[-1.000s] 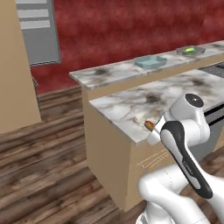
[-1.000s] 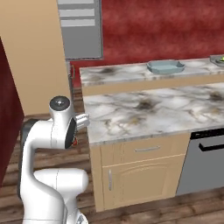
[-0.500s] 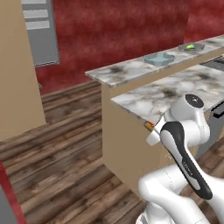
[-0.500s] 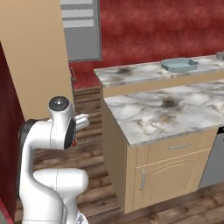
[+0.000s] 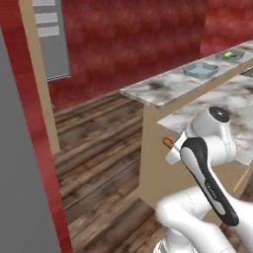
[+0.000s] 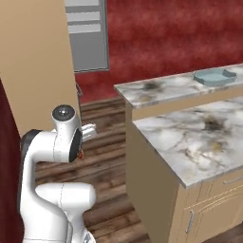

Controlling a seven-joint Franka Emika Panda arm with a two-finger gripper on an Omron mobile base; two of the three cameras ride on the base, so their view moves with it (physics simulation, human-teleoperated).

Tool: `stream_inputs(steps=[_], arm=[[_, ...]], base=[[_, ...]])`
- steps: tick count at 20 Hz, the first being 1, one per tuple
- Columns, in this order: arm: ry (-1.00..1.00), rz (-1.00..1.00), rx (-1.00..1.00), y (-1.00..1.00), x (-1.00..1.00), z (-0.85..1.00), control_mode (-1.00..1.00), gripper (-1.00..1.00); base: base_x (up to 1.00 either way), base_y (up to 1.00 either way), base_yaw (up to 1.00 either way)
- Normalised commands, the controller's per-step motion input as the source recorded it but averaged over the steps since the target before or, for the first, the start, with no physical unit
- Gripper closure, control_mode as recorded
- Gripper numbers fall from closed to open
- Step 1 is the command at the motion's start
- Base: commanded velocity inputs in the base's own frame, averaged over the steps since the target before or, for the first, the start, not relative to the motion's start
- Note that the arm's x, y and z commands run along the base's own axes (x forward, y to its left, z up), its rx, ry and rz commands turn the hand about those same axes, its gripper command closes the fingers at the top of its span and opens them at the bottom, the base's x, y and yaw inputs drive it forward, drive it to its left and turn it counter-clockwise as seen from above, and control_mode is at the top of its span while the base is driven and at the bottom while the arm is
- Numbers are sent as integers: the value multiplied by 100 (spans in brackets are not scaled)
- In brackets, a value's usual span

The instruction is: Place the cold items (corn and cucumber) from the fridge in one tupperware on the dining counter. Place the warm items (kebab skewer and hot dog) in the stove area in another tupperware.

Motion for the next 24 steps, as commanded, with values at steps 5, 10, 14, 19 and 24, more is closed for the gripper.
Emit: stream_inputs(steps=[5, 10, 14, 19, 24], arm=[[0, 0, 0, 0, 0, 0, 100, 100], [0, 0, 0, 0, 0, 0, 100, 100], [0, 0, 0, 0, 0, 0, 100, 100], [0, 0, 0, 0, 0, 0, 100, 100], [0, 0, 0, 0, 0, 0, 100, 100]], base=[[99, 23, -7], [90, 26, -8], [83, 34, -13], [82, 35, -22], [57, 77, 24]])
